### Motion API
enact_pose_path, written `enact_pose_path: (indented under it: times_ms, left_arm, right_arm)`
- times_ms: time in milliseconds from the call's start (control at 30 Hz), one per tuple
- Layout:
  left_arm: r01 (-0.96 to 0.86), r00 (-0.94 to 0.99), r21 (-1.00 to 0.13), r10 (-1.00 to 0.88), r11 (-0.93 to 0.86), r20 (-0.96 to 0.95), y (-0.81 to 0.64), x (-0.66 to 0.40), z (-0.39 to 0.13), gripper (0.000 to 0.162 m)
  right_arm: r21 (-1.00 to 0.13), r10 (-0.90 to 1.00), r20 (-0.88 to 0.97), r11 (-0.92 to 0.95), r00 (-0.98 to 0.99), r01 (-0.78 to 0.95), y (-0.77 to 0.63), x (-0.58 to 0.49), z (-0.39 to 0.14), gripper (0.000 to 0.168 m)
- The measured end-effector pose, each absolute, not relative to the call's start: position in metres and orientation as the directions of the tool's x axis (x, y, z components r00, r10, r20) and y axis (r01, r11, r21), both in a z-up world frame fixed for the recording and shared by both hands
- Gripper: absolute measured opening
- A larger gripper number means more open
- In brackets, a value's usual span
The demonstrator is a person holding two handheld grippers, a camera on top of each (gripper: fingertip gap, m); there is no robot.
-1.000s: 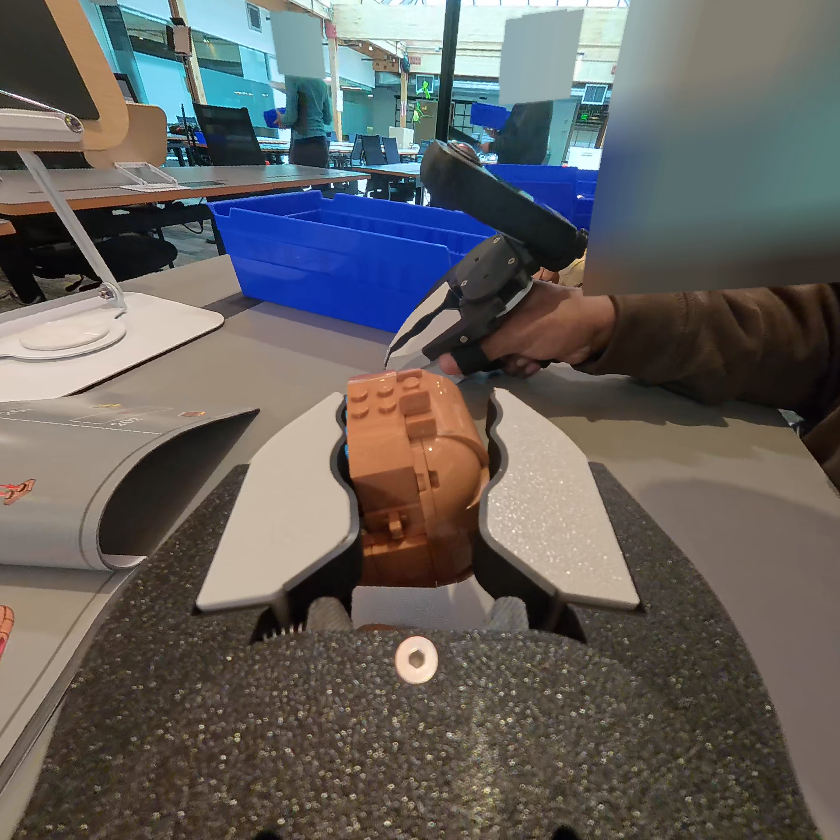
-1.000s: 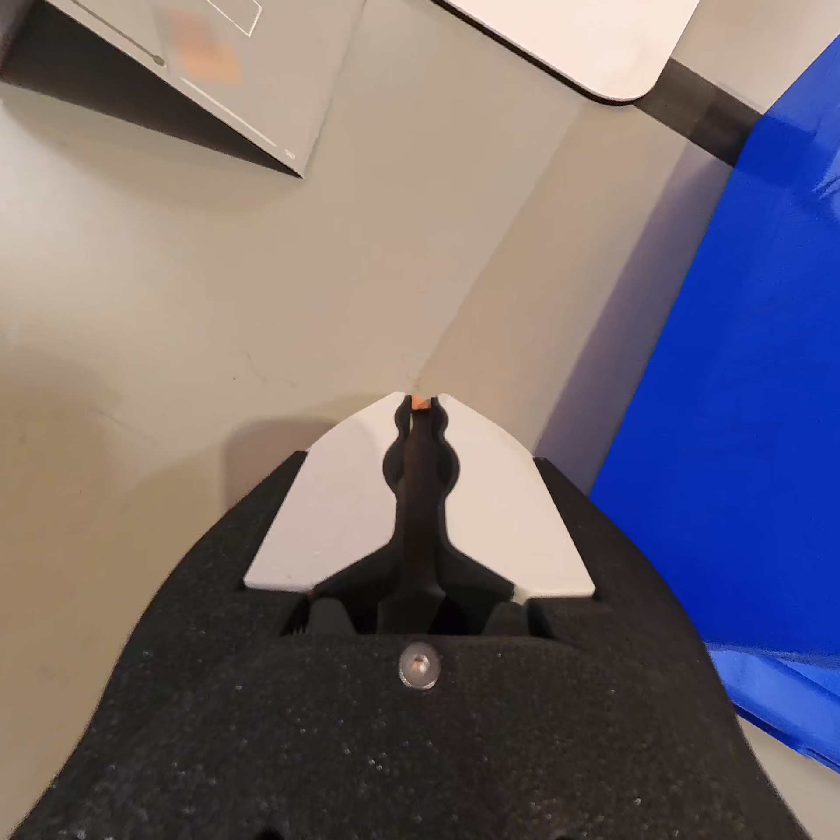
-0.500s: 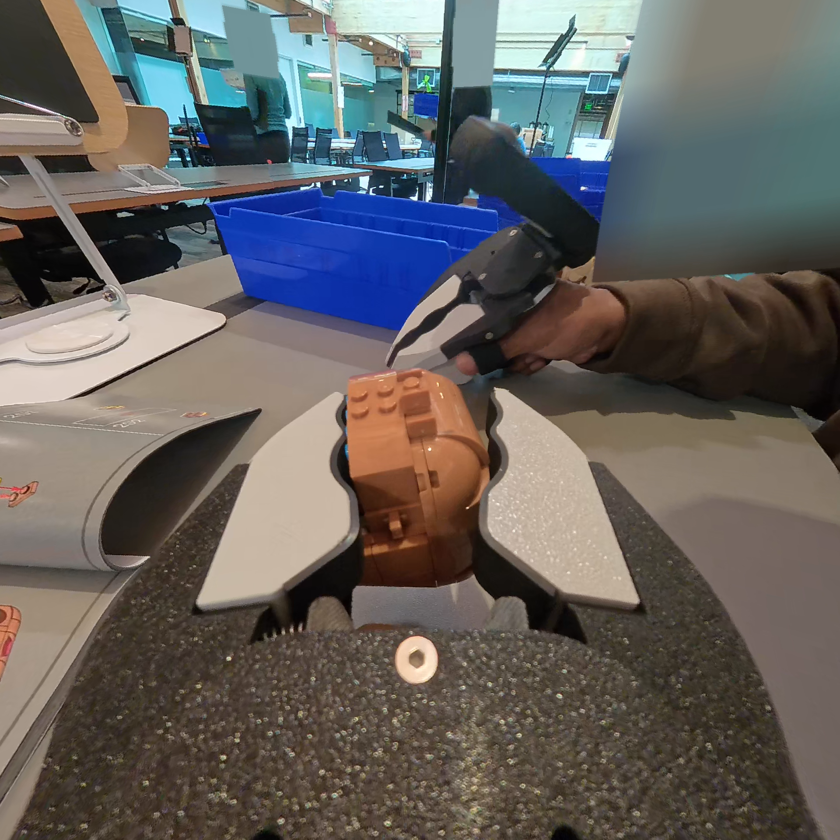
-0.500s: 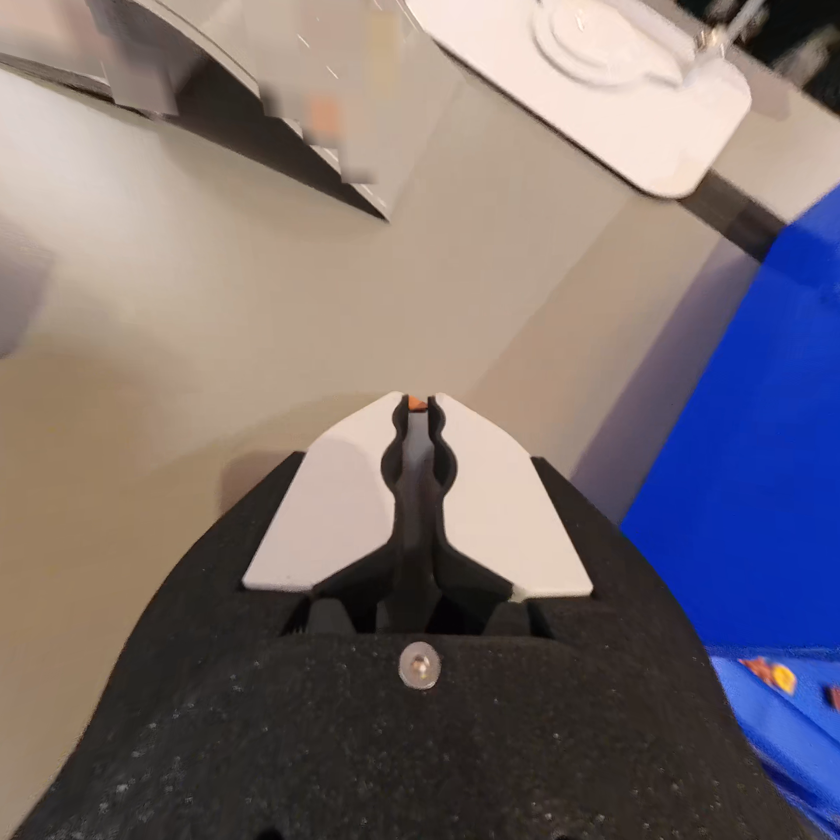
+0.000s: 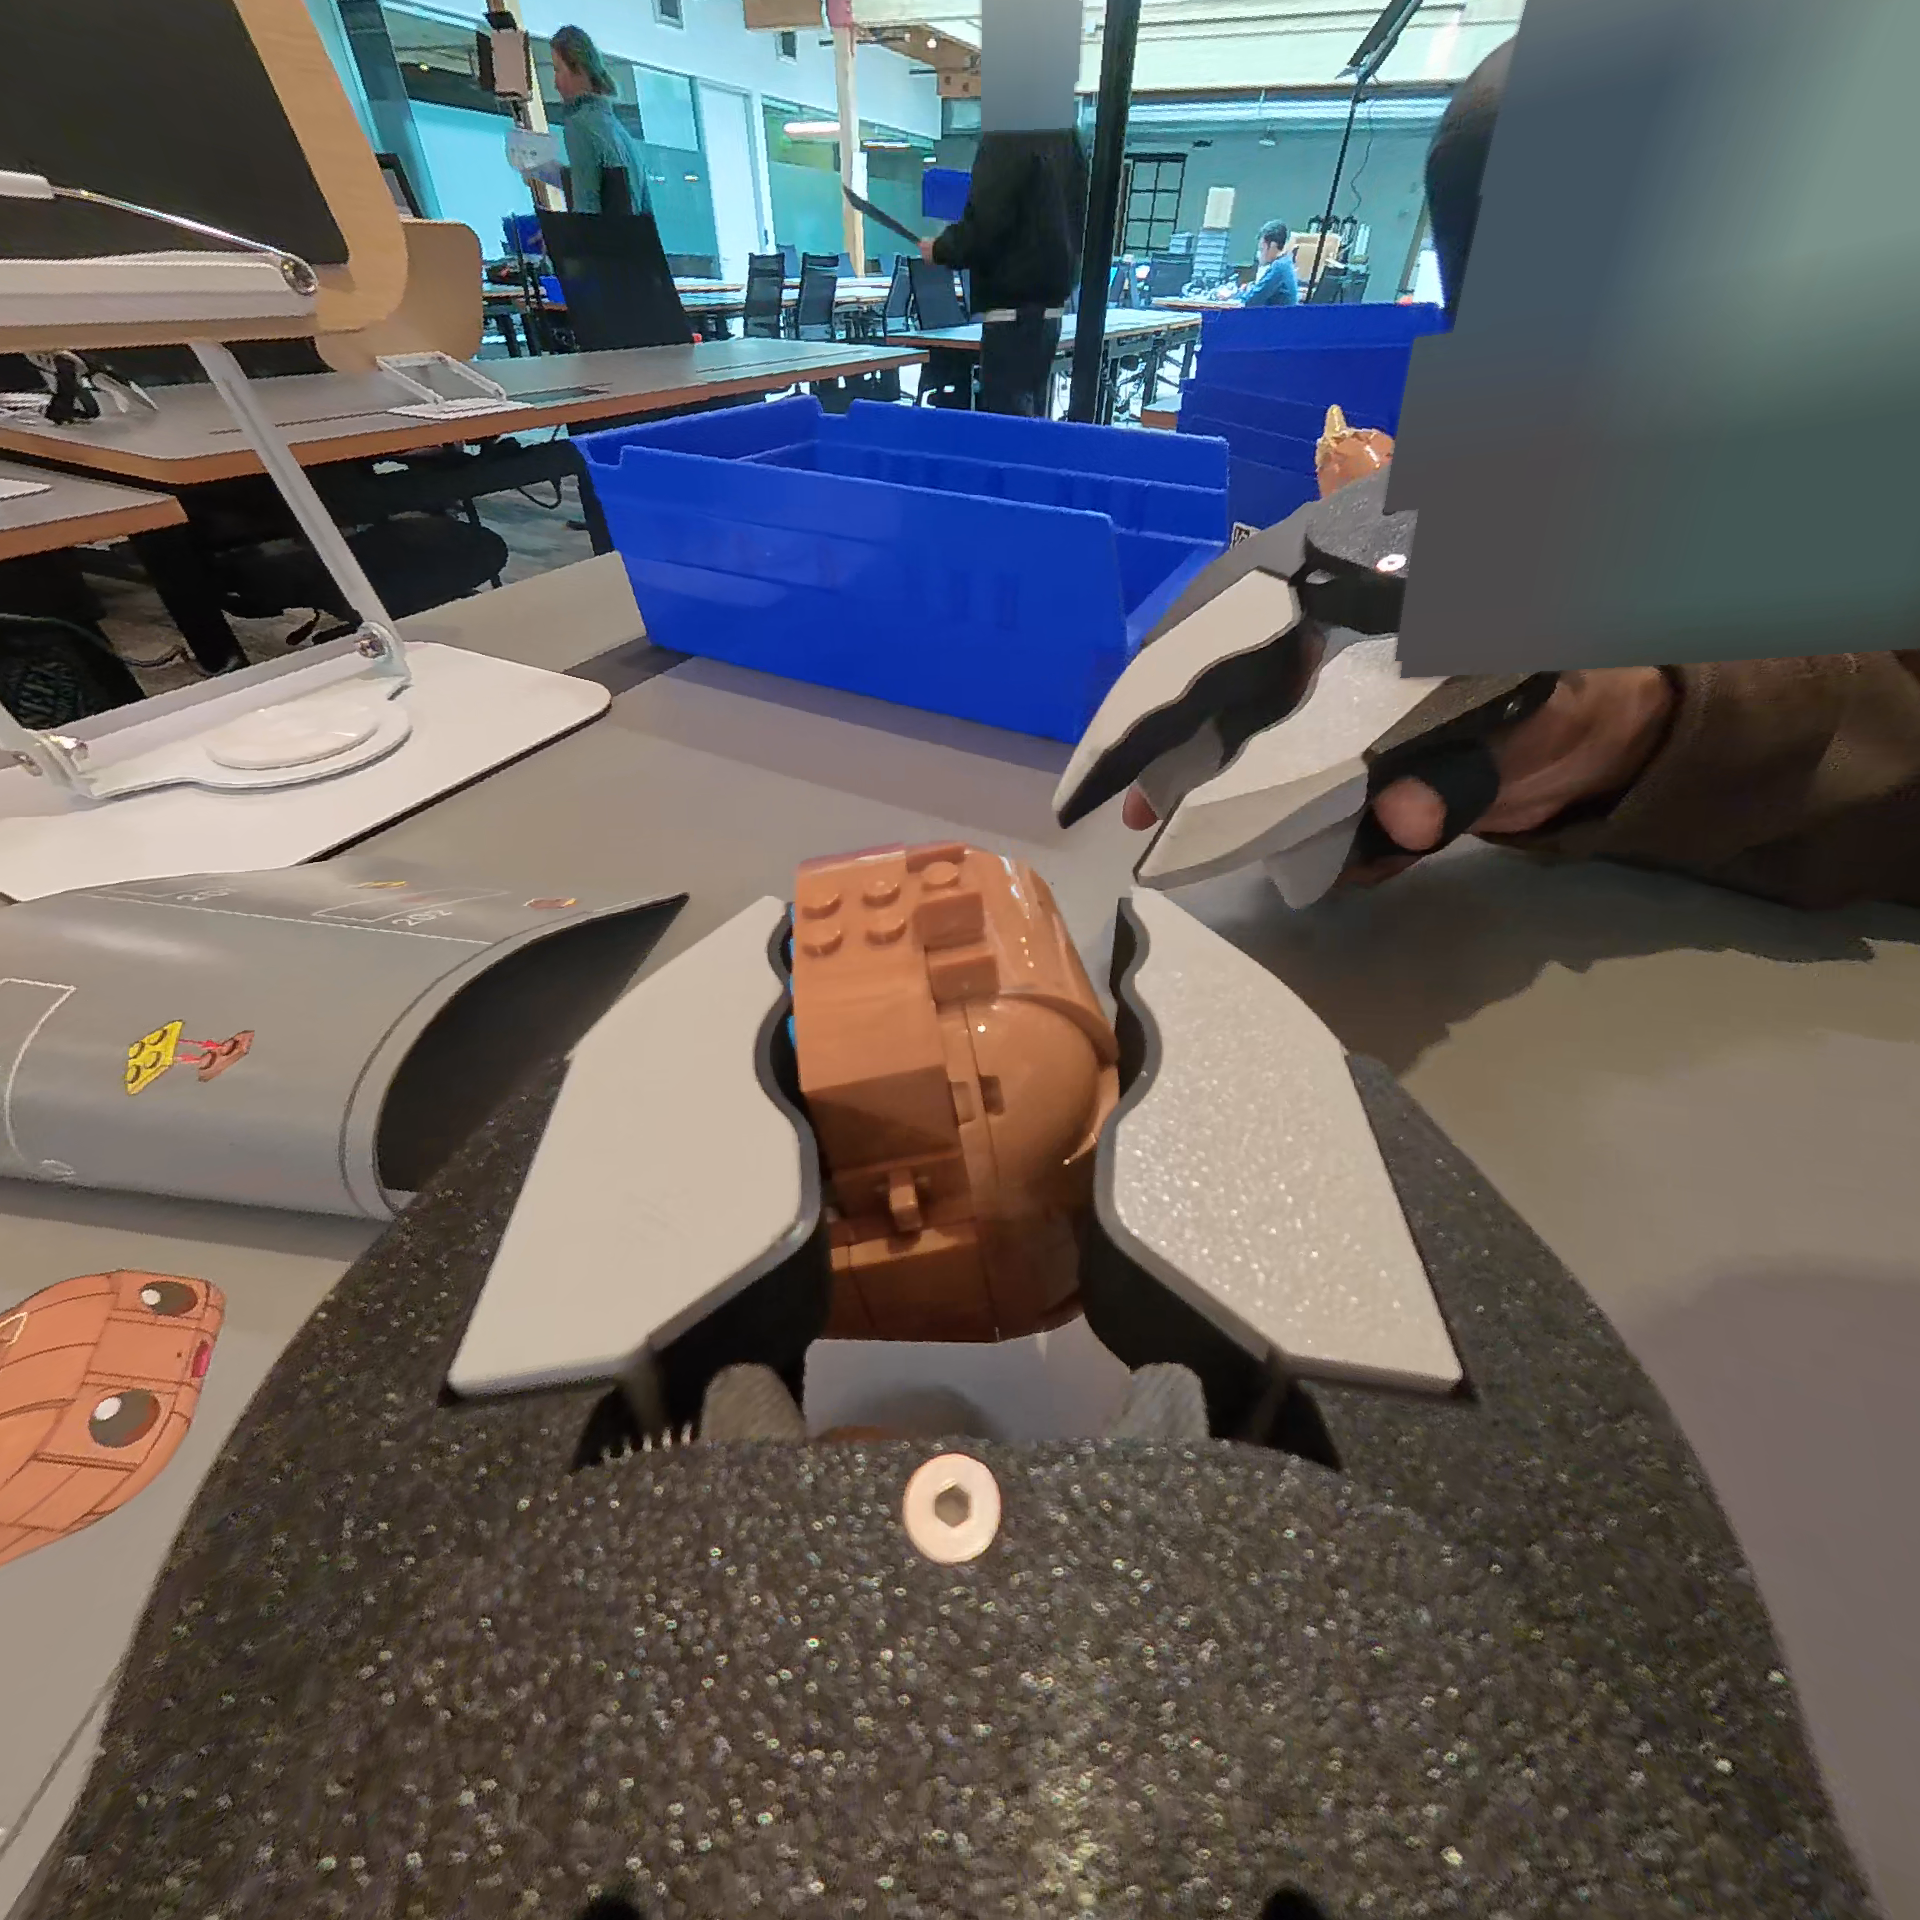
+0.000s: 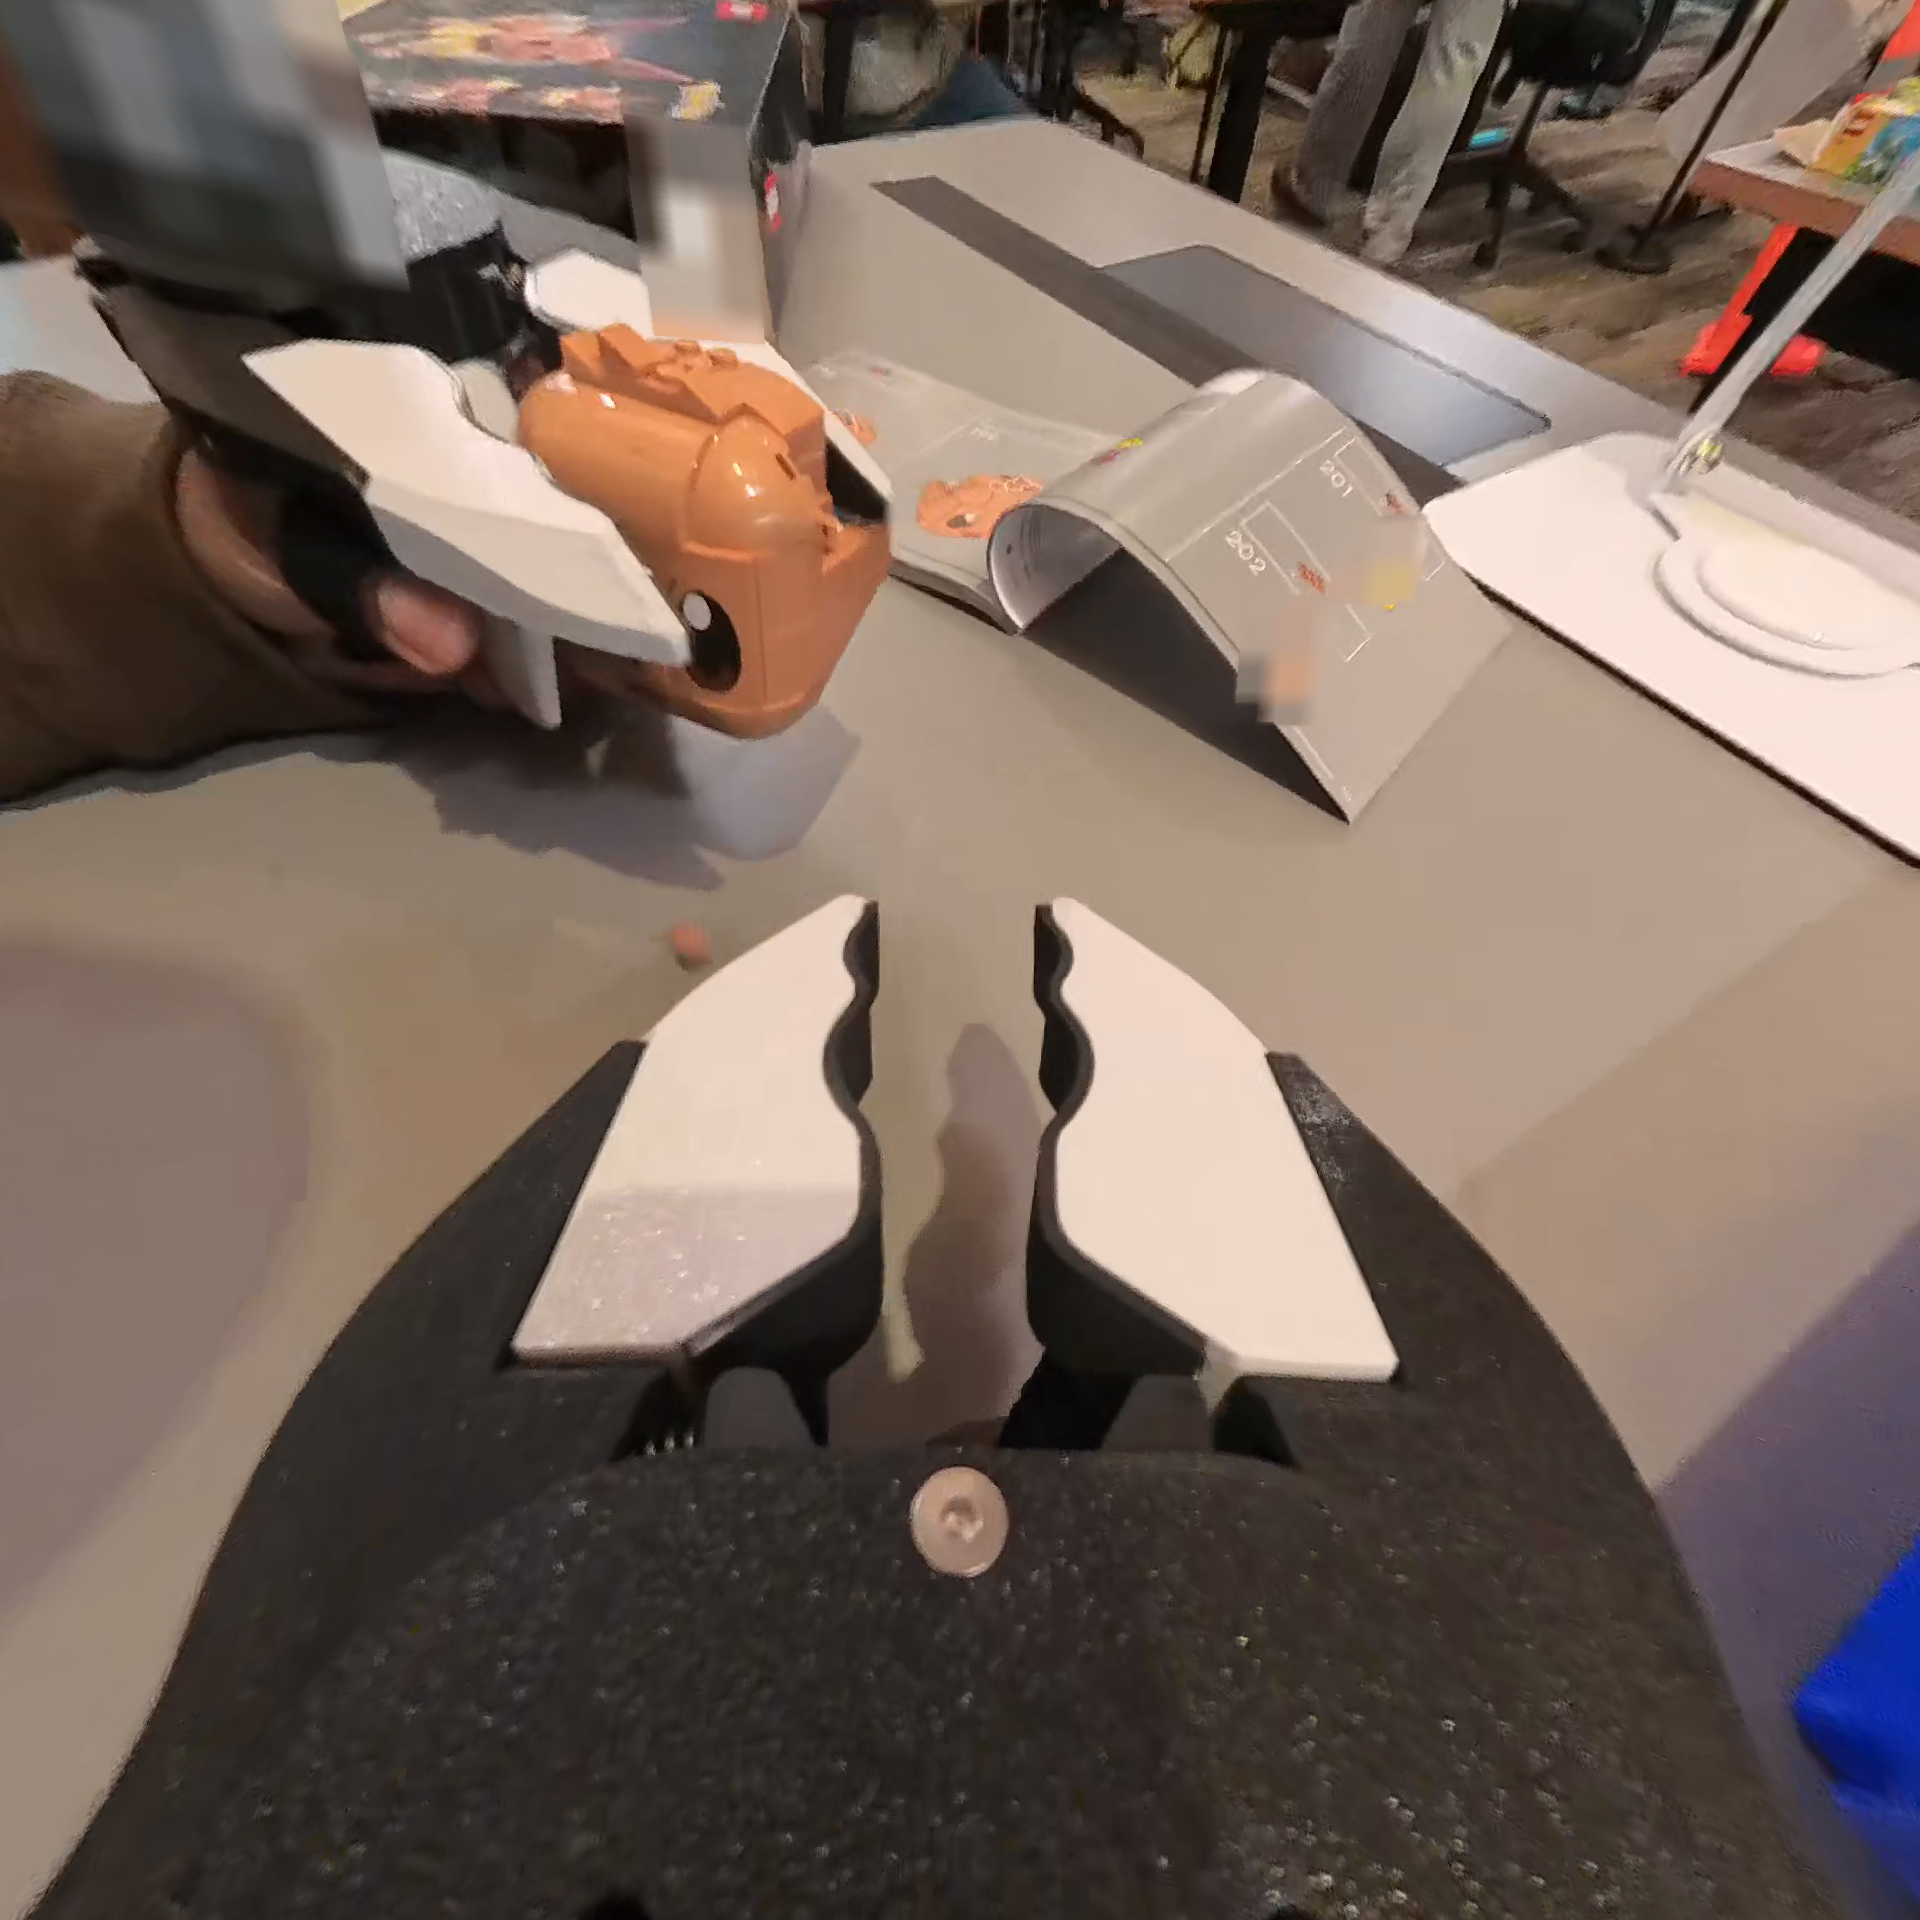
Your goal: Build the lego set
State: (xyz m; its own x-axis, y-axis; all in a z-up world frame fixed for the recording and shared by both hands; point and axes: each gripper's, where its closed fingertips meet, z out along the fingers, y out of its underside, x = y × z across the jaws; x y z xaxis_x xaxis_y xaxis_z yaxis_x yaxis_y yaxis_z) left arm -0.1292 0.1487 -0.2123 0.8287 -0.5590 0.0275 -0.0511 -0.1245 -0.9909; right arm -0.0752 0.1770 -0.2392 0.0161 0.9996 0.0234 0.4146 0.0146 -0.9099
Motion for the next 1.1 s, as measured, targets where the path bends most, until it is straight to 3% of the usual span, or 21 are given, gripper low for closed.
enact_pose_path:
  times_ms: [200, 400, 533, 700, 900, 1100]
  left_arm:
    - [-0.024, 0.848, -0.992, -0.528, -0.121, 0.043, 0.151, -0.137, -0.210, 0.057]
    - [-0.015, 0.873, -0.995, -0.486, -0.102, 0.037, 0.152, -0.152, -0.205, 0.057]
    - [-0.040, 0.900, -0.996, -0.435, -0.074, -0.004, 0.144, -0.173, -0.197, 0.057]
    - [-0.042, 0.925, -0.996, -0.380, -0.080, -0.009, 0.137, -0.201, -0.198, 0.057]
    - [-0.003, 0.915, -0.992, -0.401, -0.122, 0.047, 0.136, -0.209, -0.209, 0.057]
    - [-0.026, 0.912, -0.994, -0.410, -0.111, 0.022, 0.136, -0.207, -0.209, 0.057]
  right_arm:
    - [-0.892, 0.997, 0.029, 0.060, -0.075, 0.448, 0.169, -0.070, -0.250, 0.021]
    - [-0.799, 0.942, 0.255, 0.332, -0.218, 0.502, 0.130, -0.082, -0.272, 0.020]
    - [-0.779, 0.909, 0.317, 0.412, -0.271, 0.473, 0.117, -0.095, -0.274, 0.018]
    - [-0.791, 0.865, 0.278, 0.452, -0.417, 0.412, 0.094, -0.126, -0.273, 0.018]
    - [-0.724, 0.676, 0.162, 0.577, -0.719, 0.379, 0.061, -0.167, -0.293, 0.025]
    - [-0.721, 0.581, 0.141, 0.615, -0.802, 0.319, 0.047, -0.186, -0.295, 0.025]
